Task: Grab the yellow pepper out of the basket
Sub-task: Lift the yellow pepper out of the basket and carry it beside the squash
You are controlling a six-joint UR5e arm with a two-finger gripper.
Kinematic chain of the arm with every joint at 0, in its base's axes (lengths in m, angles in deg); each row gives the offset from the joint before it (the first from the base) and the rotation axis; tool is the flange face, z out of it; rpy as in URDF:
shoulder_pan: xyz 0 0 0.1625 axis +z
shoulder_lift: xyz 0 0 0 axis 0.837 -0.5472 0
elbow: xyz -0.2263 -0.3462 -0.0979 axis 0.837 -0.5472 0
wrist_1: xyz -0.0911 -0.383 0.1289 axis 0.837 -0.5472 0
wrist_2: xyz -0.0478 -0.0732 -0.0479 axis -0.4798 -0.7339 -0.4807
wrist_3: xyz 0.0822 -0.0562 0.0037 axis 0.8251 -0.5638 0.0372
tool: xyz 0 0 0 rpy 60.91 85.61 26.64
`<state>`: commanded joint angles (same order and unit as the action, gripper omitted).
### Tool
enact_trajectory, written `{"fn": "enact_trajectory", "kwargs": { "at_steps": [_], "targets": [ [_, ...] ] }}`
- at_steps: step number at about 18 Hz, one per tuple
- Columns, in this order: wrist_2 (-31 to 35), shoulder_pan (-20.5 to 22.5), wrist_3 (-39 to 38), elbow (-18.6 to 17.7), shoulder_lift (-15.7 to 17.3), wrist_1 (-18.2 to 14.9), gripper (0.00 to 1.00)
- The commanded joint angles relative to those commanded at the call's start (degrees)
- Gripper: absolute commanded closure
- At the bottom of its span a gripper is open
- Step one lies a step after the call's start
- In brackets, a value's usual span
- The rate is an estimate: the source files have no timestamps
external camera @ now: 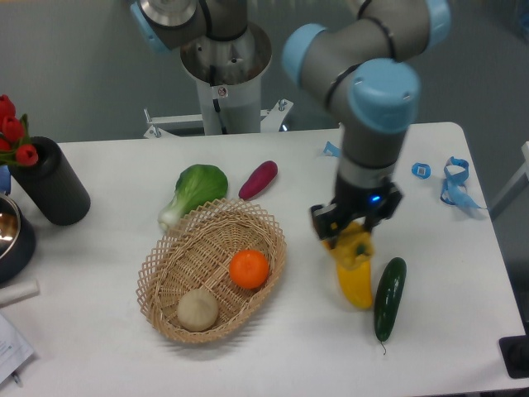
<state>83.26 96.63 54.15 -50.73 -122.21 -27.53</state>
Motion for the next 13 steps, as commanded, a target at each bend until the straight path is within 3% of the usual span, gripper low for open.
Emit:
{"fn": "enact_trajectory", "kwargs": {
  "at_steps": [4,6,9,13],
  "targets": [
    [0.9,2.2,13.3,-0.3,-0.6,1.5,0.65],
    [0.7,5.7,16.5,-0.8,-0.9,6.2,0.65],
    [0.5,8.5,23.7,-2.3,-2.5,10.4,0.65],
    [0.6,9.6,24.7,-2.4,-2.9,10.7,0.65]
  ]
}}
